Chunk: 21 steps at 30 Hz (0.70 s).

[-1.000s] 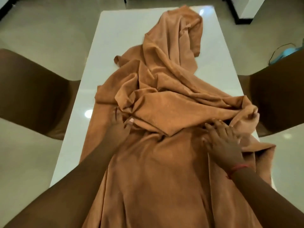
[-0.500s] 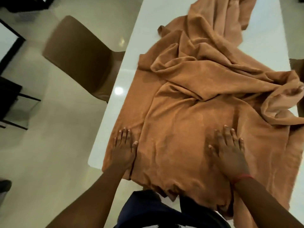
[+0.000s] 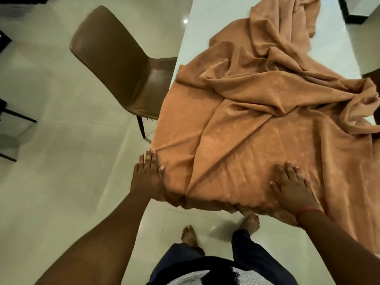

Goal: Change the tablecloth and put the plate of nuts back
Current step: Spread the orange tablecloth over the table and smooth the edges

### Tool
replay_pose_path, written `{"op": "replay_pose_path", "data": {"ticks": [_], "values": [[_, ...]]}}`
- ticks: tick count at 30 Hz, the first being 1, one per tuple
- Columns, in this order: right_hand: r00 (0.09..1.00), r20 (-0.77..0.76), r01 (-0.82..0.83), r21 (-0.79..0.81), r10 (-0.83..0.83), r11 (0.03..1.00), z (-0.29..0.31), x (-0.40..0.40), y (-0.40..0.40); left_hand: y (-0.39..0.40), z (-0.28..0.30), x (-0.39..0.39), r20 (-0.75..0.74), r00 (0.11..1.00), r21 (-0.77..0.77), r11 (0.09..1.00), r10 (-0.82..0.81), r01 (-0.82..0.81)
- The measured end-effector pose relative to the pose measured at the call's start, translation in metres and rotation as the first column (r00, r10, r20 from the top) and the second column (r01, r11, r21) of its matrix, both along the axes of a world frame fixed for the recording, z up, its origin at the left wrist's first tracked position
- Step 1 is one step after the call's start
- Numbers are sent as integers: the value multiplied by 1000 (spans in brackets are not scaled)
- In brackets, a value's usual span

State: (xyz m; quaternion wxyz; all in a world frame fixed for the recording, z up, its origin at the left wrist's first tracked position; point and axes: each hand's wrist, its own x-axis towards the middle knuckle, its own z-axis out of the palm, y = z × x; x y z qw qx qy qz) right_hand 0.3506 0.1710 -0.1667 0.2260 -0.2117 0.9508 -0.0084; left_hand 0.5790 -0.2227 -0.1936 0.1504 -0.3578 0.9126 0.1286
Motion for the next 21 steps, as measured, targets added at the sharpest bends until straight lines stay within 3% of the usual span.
{"op": "replay_pose_path", "data": {"ticks": [6, 9, 12, 15, 18, 21], "values": [[998, 63, -21, -6, 22, 1000, 5, 17, -1, 10, 22, 0, 16, 995, -60, 993, 99, -98], [998, 47, -26, -123, 32, 992, 20, 16, 7, 45, 32, -20, -17, 997, -100, 992, -77, 75], [967, -112, 200, -231, -230, 952, 36, 8, 44, 94, 32, -47, -130, 958, -122, 963, -255, 239], [916, -137, 364, -114, -378, 924, 36, 4, 105, 142, 26, -62, -91, 922, -117, 924, -375, 364], [935, -13, 353, -33, -354, 935, 23, -2, 166, 182, 22, -72, 5, 918, -86, 915, -396, 395], [952, 10, 305, 10, -305, 952, 13, -11, 215, 209, 19, -74, 84, 886, -91, 882, -456, 462]]}}
